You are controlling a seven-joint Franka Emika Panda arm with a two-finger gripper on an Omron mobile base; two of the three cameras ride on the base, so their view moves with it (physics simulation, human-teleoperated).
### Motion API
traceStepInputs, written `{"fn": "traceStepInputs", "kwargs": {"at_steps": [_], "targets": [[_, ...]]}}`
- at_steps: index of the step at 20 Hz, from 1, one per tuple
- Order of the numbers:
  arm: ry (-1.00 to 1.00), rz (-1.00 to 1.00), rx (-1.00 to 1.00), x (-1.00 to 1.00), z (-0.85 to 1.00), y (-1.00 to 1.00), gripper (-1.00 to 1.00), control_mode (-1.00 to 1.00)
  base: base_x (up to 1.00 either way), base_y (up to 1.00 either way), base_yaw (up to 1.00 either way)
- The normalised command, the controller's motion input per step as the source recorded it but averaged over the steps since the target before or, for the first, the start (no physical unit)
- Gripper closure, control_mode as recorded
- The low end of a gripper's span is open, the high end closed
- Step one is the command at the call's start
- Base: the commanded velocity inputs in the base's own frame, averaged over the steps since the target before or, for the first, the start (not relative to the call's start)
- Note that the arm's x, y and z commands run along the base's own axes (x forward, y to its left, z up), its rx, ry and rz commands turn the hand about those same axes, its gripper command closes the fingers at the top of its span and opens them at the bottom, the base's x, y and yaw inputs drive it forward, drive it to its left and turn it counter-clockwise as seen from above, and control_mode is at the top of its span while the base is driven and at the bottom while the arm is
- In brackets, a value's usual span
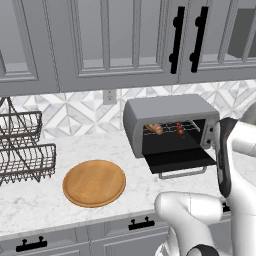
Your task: Pick up the kebab skewer and baguette bread, and place them inside the toaster oven. Close the toaster oven door and start by setting the timer.
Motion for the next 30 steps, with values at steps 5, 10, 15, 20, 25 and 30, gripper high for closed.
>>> {"fn": "traceStepInputs", "kwargs": {"at_steps": [5, 10, 15, 20, 25, 30], "targets": [[0.0, 0.16, 0.1, -0.41, -0.22, -0.39, -1.0, -1.0, 0.0, 0.0, 0.0], [-0.08, 0.21, 0.1, -0.09, -0.7, -0.06, -1.0, -1.0, 0.0, 0.0, 0.0], [-0.17, 0.19, 0.11, 0.01, -0.54, 0.0, -1.0, -1.0, 0.0, 0.0, 0.0], [-0.07, 0.06, 0.0, 0.0, -0.29, 0.27, -1.0, -1.0, 0.0, 0.0, 0.0], [-0.05, 0.03, 0.03, 0.16, -0.12, 0.28, -1.0, -1.0, 0.0, 0.0, 0.0], [-0.09, 0.12, 0.17, 0.32, -0.03, 0.0, -1.0, -1.0, 0.0, 0.0, 0.0]]}}
